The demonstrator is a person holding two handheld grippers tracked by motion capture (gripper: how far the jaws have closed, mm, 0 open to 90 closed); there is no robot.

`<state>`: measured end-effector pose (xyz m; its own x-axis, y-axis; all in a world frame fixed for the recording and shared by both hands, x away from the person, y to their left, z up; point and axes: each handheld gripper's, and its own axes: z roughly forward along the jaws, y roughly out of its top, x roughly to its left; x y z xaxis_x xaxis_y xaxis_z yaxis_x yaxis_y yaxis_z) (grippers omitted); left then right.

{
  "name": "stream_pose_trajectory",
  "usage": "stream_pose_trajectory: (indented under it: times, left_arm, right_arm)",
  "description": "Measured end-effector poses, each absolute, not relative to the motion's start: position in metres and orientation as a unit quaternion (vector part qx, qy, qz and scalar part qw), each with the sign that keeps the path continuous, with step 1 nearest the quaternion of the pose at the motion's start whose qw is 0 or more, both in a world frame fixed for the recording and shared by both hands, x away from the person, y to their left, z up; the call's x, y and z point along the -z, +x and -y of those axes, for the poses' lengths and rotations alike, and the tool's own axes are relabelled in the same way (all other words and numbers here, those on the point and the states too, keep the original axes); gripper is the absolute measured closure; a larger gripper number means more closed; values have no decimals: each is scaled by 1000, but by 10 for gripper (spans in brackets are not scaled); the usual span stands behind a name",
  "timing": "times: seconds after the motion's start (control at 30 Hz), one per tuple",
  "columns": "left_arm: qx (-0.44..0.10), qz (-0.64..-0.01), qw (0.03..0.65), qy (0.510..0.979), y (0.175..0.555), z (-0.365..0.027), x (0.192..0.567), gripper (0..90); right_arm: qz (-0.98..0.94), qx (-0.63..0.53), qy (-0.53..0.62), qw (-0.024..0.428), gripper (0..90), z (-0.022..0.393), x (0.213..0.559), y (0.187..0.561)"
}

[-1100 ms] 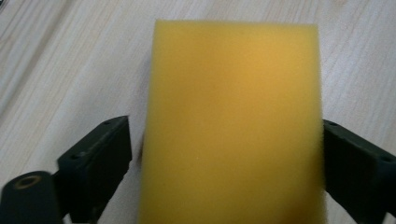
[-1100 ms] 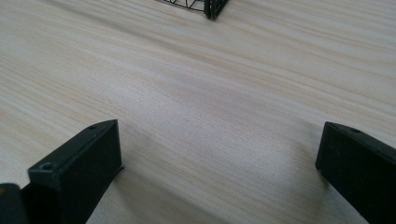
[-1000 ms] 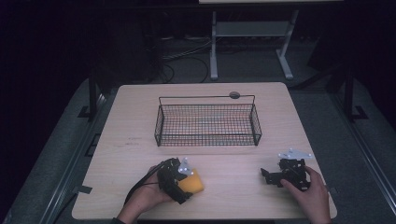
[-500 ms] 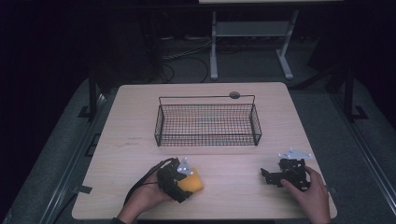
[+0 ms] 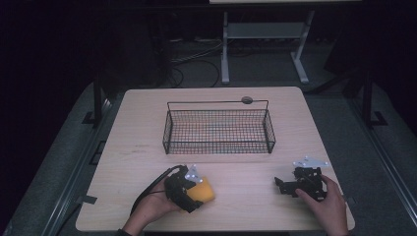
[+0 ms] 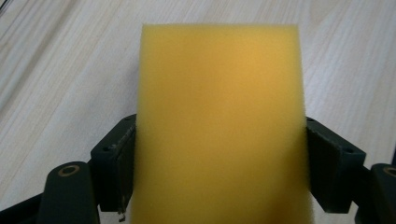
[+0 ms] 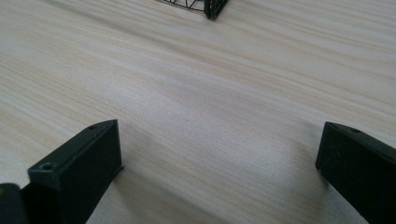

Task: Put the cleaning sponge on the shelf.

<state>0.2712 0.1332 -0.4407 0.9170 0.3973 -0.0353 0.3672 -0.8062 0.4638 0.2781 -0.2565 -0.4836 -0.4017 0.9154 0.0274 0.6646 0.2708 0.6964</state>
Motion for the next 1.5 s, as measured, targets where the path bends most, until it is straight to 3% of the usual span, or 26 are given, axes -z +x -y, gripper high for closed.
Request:
stream_pose_trajectory:
  times: [1.5]
  left_arm:
    - [-48,-212,273,937,310,-137,384,225]
  right_arm:
    - [-773,-321,512,194,0,256,484,278]
